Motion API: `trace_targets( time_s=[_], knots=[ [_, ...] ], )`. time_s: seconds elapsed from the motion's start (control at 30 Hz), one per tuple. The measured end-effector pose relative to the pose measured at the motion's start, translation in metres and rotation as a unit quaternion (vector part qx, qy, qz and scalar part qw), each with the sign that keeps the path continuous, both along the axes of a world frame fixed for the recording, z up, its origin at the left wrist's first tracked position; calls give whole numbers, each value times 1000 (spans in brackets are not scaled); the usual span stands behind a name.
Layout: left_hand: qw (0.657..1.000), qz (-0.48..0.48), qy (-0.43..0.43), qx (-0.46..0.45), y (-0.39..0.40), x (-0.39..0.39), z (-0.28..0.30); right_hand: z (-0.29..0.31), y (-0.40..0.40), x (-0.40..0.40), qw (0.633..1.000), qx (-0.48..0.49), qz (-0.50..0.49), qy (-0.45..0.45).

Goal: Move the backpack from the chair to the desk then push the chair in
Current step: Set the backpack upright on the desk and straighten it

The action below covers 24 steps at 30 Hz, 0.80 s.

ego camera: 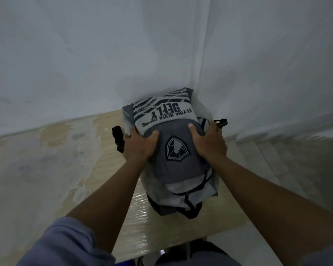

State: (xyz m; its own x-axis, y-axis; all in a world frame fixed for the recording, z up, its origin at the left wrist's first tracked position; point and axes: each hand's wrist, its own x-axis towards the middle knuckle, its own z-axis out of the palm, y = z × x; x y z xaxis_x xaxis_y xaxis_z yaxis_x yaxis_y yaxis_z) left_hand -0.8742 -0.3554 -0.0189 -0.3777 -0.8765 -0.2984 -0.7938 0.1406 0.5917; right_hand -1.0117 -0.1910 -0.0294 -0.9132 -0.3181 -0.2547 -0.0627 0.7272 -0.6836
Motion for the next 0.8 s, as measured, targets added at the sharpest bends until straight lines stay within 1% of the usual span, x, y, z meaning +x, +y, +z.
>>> trace_targets(
  time_s=[0.07, 0.17, 0.27, 0.3, 0.37, 0.43, 0.53, 0.6, 0.63, 0.7, 0.8],
  knots=[
    [999, -15, -31, 14, 2, -2, -8, -11, 3, 5, 1000, 4, 7, -13],
    [996, -52, -79, 11, 11, -4, -22, -30, 14, 14, 1000, -4, 13, -25],
    [991, -75, -110, 9, 19, 0, -37, -44, 20, 22, 998, -2, 18, -68],
    [990, -82, -116, -10, 20, 2, -42, -46, 20, 23, 997, 1, 20, -77],
    [982, -114, -112, -99, 20, 0, -44, -45, 20, 21, 997, 2, 20, -75],
    [968, -159, -86, -176, 16, -13, -37, -39, 18, 14, 999, -14, 6, -43],
    [959, -206, -64, -186, 13, -50, -22, -32, 15, -7, 1000, -24, -17, 9],
    [951, -233, -61, -192, 14, -76, -15, -29, 13, -26, 999, -26, -30, 23],
    [948, -243, -59, -195, 14, -90, -14, -29, 12, -37, 998, -34, -44, 18],
    [946, -251, -58, -197, 16, -118, -11, -32, 9, -63, 994, -46, -93, -20],
    [945, -254, -64, -198, 20, -158, -11, -53, 8, -106, 984, -17, -143, -102]
  ],
)
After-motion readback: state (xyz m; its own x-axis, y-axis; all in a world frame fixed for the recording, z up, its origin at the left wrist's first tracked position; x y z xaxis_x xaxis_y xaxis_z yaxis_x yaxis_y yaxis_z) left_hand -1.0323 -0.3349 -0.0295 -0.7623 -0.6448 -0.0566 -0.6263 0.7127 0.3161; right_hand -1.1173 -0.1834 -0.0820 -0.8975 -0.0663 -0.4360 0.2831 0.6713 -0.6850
